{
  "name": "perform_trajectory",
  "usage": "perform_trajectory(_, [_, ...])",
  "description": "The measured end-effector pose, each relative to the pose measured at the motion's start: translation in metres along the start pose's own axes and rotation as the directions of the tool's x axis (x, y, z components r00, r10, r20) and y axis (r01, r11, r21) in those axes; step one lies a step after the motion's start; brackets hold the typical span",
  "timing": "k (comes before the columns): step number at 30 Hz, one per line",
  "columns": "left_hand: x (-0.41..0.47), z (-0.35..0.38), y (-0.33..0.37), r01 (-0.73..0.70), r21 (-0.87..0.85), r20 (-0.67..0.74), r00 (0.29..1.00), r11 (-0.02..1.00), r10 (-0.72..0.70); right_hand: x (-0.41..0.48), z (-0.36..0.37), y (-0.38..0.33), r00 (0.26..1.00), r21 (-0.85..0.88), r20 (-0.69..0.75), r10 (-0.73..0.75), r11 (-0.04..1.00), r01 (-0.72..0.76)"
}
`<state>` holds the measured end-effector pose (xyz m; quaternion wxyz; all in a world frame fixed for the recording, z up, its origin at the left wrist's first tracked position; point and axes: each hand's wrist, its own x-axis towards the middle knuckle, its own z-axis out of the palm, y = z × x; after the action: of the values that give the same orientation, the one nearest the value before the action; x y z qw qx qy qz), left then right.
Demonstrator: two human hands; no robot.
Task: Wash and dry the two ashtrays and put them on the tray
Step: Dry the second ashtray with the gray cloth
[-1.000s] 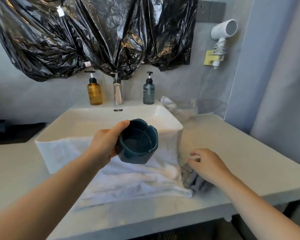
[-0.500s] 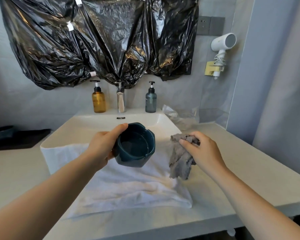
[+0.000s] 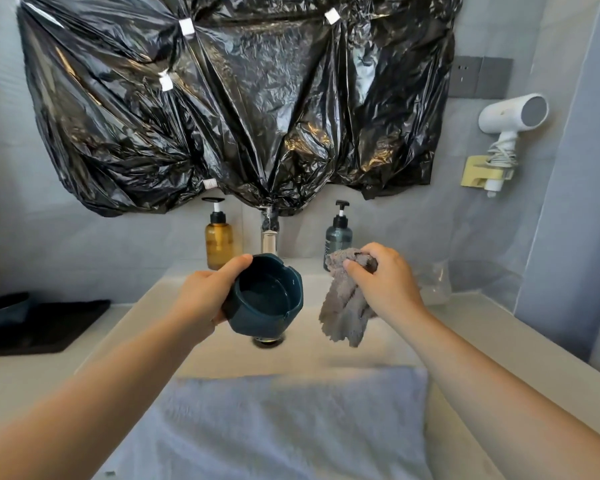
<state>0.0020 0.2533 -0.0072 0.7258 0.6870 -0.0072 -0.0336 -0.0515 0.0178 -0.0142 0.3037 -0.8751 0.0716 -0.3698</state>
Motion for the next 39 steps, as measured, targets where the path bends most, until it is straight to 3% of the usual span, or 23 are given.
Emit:
perform_trajectory(5, [0.051,0.014,-0.012,-0.01,0.025,-0.021,1.0,1.0,0.011,0.031,0.037,0.034,1.0,-0.034,0.013,0.015,0.999,-0.014])
perform_trajectory(13, [0.118,0.033,-0.032,-0.017,0.176,-0.025,0.999,0.984,0.021,0.069,0.08,0.046,0.974,0.249,-0.042,0.222,0.946,-0.205])
perform_trajectory(16, [0.129,0.035,-0.045,-0.02,0.211,-0.027,0.999,0.977,0.026,0.081,0.092,0.038,0.961,0.411,-0.131,0.244,0.896,-0.171])
perform_trajectory(18, [0.135,0.033,-0.051,-0.042,0.234,-0.021,0.999,0.971,0.048,0.082,0.099,0.033,0.97,0.466,-0.157,0.184,0.88,-0.091])
perform_trajectory(21, [0.143,0.027,-0.056,-0.064,0.254,-0.024,0.997,0.965,0.073,0.07,0.115,0.03,1.0,0.506,-0.006,0.03,0.862,-0.022])
perform_trajectory(23, [0.146,0.024,-0.056,-0.045,0.234,-0.035,0.998,0.971,0.055,0.062,0.125,0.034,0.995,0.399,0.084,-0.06,0.917,0.021])
perform_trajectory(25, [0.148,0.024,-0.059,-0.033,0.235,-0.025,0.999,0.972,0.04,0.059,0.13,0.037,0.987,0.312,0.122,-0.103,0.948,0.06])
perform_trajectory(29, [0.147,0.028,-0.065,-0.056,0.303,0.008,0.998,0.952,0.056,0.058,0.131,0.038,0.971,0.301,0.171,-0.166,0.947,0.109])
perform_trajectory(35, [0.146,0.031,-0.068,-0.066,0.288,0.038,0.998,0.955,0.058,0.049,0.141,0.034,0.861,0.08,0.473,-0.186,0.982,0.169])
perform_trajectory(39, [0.147,0.031,-0.068,-0.037,0.282,0.009,0.999,0.959,0.036,0.052,0.125,0.033,0.935,0.278,0.343,-0.09,0.96,-0.01])
